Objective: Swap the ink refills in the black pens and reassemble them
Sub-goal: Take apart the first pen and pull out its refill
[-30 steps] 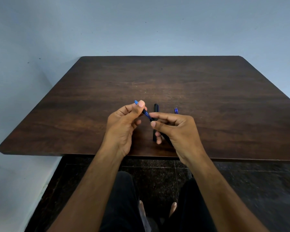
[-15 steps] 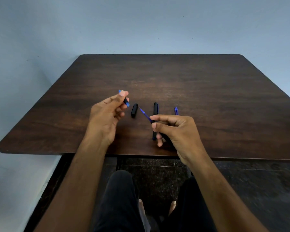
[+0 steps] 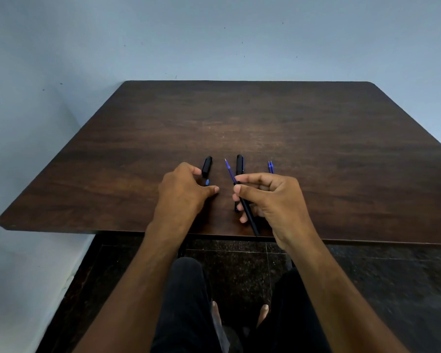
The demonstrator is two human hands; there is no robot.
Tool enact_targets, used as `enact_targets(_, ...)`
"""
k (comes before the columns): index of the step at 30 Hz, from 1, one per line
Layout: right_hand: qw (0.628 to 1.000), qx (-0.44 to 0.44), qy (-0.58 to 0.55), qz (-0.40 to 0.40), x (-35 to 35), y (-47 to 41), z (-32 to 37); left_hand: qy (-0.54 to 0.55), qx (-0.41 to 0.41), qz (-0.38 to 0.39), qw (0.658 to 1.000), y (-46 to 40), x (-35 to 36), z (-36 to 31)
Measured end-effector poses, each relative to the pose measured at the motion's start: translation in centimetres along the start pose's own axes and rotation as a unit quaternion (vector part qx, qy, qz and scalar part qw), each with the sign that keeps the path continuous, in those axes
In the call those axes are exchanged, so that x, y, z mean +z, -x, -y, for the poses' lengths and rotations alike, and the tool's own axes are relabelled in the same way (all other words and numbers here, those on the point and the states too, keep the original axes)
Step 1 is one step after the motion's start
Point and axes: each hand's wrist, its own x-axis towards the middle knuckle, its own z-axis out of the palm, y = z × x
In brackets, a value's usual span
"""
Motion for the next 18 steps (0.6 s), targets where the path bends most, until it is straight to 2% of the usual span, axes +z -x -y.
enact_targets(5, 1.000, 0.006, 0.004, -0.004, -0.22, -0.13, -0.21, -0.034, -0.005, 0.004, 0.999, -0.03, 0.28, -0.62)
enact_targets(18, 1.000, -0.001, -0.007, 0.000, -0.16, 0.11, -0.22, -0.004, -0.015, 0.024, 1.000, 0.24, -0.27, -0.39)
